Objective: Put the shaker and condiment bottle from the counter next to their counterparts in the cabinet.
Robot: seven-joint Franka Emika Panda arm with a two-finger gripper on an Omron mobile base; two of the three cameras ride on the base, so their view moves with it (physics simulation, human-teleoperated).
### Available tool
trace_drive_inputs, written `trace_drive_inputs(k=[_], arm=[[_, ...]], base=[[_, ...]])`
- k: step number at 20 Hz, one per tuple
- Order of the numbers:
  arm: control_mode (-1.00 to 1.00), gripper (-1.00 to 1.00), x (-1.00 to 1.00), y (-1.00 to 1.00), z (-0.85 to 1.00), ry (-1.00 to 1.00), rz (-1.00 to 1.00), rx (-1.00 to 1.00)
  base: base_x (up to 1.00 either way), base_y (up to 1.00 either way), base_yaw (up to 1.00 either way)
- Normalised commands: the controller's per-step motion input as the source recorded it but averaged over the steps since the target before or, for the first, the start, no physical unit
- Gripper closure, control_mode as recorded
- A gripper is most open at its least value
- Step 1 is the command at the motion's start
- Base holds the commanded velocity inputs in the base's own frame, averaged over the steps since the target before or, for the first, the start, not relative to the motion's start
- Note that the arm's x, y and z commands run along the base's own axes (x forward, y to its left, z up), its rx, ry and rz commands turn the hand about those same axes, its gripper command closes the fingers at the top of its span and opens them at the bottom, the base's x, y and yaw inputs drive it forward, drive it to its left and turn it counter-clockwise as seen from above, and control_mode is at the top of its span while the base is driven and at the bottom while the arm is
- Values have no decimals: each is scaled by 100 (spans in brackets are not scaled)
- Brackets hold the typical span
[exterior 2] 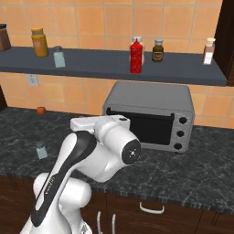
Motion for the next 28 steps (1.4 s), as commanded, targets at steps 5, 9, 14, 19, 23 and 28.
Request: trace_drive_inputs(k=[5,9,14,19,23,28], arm=[[-100,-100,-9,86,-58,-1,38,0],[-100,-100,-25,91,-54,0,38,0],[-100,-100,-1,72,-46,-5,29,0],[-100,-100,0,52,-16,-7,18,0],[-100,-100,0,36,-27,-4,6,-3],[-100,-100,1,26,-42,-3,1,-4]], base=[[0,0,0],[0,0,0],[0,0,0],[0,0,0],[0,0,0],[0,0,0]])
